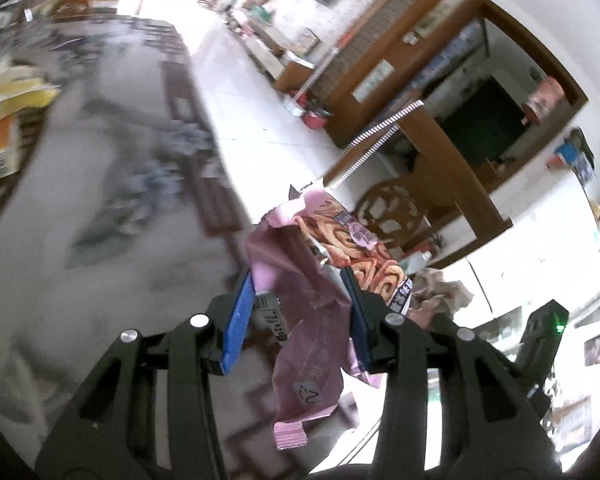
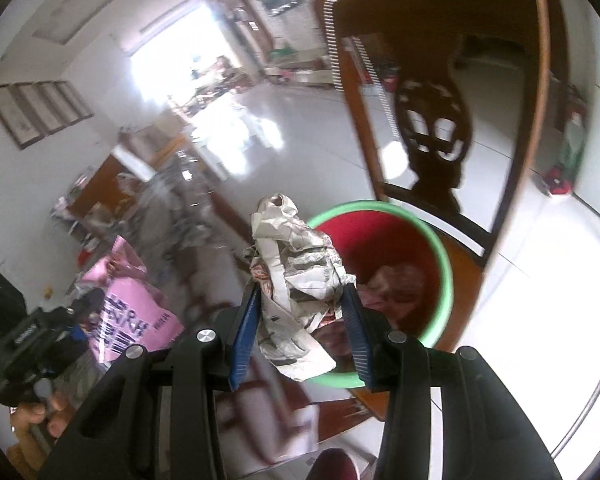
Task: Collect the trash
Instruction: 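Carry the snack bag in the left tool and paper in the right tool to the red bin, then open both tools over the red bin to drop snack bag and paper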
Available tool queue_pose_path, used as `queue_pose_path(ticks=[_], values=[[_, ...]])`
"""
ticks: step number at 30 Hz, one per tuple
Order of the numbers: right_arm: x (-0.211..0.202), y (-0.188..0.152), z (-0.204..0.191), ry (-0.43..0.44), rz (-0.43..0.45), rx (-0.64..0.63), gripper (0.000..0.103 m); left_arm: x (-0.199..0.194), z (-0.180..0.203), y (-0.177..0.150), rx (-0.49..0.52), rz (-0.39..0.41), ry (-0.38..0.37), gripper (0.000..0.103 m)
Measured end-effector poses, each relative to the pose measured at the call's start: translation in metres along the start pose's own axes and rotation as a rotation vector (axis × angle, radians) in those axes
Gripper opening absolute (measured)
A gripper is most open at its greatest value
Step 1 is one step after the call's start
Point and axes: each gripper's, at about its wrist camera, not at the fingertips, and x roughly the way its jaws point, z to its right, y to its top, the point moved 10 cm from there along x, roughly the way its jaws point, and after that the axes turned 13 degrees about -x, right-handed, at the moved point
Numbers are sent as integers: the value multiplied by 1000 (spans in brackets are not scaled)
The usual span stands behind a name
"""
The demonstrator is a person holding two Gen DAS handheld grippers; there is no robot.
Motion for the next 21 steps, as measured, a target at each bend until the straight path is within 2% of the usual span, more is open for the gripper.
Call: queue_pose_path(ticks=[7, 12, 21], values=[[11, -6, 22, -21, -17, 43, 41, 42, 26, -6, 45, -56, 2, 42], [18, -7, 29, -32, -26, 54, 41, 58, 38, -12, 108, -67, 18, 42], [33, -13, 43, -51, -51, 94, 43, 78, 43, -19, 153, -102, 26, 44]])
